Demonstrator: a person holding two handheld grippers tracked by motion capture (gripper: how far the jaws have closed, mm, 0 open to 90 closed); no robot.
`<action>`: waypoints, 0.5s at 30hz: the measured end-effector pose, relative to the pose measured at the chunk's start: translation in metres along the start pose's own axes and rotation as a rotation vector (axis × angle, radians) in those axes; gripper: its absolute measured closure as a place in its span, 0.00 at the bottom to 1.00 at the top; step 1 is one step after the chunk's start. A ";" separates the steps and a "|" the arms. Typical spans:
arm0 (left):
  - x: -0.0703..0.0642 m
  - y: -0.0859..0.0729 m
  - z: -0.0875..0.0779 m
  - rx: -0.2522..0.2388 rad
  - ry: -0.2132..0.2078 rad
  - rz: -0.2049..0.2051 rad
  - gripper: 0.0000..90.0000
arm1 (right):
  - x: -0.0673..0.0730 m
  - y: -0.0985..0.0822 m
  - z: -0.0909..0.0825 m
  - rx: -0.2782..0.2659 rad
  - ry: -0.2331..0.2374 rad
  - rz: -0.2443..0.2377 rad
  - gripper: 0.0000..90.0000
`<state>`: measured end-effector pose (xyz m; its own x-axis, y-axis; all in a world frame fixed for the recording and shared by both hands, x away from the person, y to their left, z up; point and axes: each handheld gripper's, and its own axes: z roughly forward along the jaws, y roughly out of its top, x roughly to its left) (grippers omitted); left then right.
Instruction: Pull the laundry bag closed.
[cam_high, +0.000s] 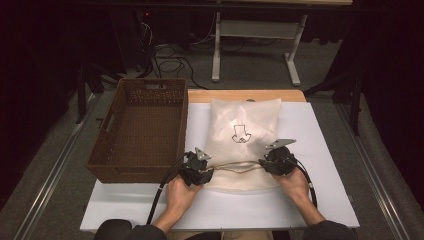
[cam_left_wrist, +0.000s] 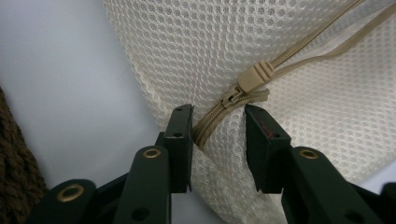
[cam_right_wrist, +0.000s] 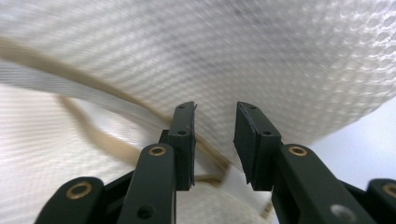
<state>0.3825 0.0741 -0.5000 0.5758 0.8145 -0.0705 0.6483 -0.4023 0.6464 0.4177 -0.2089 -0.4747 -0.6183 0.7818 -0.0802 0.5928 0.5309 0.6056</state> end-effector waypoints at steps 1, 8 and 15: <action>0.000 0.000 0.000 0.001 -0.002 -0.002 0.72 | 0.002 0.000 -0.006 -0.018 0.007 -0.014 0.79; 0.001 0.000 0.002 0.005 -0.005 0.000 0.78 | 0.028 -0.002 -0.032 -0.059 0.072 -0.093 0.85; 0.001 0.000 0.002 0.004 -0.020 0.010 0.87 | 0.053 -0.001 -0.014 -0.032 0.135 -0.138 0.82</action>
<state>0.3843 0.0741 -0.5016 0.5918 0.8022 -0.0789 0.6444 -0.4120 0.6442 0.3772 -0.1725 -0.4682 -0.7573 0.6505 -0.0583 0.4826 0.6174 0.6212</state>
